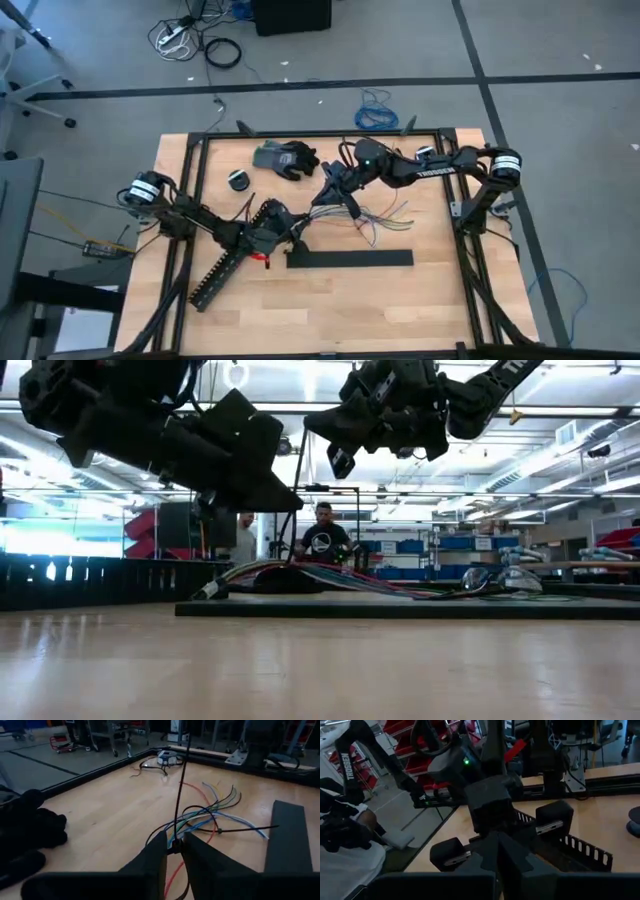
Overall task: Ziptie cables
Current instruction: Wrap the other black zip tie on the cable wires
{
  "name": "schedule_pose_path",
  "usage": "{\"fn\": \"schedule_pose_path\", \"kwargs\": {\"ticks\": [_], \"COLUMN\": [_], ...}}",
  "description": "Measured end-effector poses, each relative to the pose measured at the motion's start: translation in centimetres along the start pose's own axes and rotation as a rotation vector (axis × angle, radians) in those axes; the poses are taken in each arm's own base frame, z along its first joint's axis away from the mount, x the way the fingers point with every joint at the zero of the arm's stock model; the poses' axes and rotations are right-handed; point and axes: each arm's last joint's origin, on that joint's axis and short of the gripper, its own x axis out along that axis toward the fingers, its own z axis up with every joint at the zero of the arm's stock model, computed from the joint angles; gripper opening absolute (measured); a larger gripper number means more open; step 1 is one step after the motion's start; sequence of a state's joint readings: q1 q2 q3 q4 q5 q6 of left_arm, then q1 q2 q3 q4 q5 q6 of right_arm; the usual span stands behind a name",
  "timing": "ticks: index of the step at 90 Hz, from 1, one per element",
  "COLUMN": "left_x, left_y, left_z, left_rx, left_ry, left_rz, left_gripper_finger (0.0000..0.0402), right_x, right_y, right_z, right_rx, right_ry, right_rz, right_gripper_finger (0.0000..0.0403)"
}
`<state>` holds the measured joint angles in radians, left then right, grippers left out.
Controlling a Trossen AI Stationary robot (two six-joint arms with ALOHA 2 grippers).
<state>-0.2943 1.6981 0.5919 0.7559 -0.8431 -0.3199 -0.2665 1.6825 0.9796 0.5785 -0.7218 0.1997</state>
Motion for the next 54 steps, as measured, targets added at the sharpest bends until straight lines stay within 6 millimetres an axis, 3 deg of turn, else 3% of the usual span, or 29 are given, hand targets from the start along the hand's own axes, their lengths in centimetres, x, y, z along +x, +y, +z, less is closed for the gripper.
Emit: {"fn": "schedule_pose_path", "kwargs": {"ticks": [54], "left_x": [0.1], "left_y": [0.5], "left_z": [-0.9], "left_rx": [0.018], "left_ry": [0.055], "left_rz": [0.047], "left_gripper_finger": [0.0053], "right_x": [-1.1], "right_y": [0.2], "right_z": [1.2], "right_rx": [-0.022], "right_ry": [-0.020], "right_rz": [-0.014], "right_gripper_finger": [0.0000]}}
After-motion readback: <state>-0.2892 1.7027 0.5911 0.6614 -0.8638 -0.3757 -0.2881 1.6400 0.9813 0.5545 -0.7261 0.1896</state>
